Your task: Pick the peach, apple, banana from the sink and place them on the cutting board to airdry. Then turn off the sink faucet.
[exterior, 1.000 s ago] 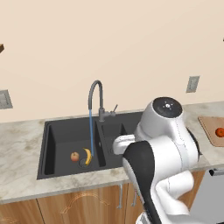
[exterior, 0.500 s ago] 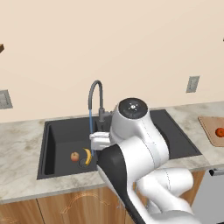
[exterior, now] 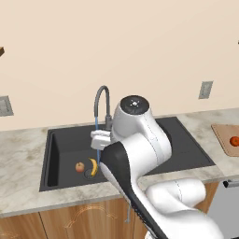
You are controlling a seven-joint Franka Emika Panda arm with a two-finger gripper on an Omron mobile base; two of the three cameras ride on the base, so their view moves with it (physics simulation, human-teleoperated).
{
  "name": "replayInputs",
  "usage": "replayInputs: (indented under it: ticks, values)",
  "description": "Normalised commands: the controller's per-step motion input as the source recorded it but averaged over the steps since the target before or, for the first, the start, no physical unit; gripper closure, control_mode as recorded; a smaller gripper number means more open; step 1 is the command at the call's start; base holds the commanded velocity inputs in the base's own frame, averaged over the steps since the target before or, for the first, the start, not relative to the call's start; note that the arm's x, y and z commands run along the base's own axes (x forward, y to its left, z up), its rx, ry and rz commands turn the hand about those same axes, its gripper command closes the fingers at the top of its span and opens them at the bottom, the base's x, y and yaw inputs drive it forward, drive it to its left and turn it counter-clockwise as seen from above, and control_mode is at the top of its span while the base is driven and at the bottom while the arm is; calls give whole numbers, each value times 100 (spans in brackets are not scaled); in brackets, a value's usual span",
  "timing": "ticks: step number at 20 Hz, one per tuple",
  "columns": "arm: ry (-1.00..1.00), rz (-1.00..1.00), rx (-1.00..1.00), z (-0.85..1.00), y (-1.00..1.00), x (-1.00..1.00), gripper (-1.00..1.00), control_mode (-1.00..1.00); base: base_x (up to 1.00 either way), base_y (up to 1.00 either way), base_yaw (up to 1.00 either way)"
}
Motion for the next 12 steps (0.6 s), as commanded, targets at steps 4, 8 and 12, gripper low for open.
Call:
replayInputs:
  ticks: [4,8,12]
  values:
    - [1,0,7,-9,0,37,-100,-100,0,0,0]
    - [0,-3,4,-11,7,31,-100,-100,0,0,0]
    - [1,-4,4,-14,10,32,-100,-100,0,0,0]
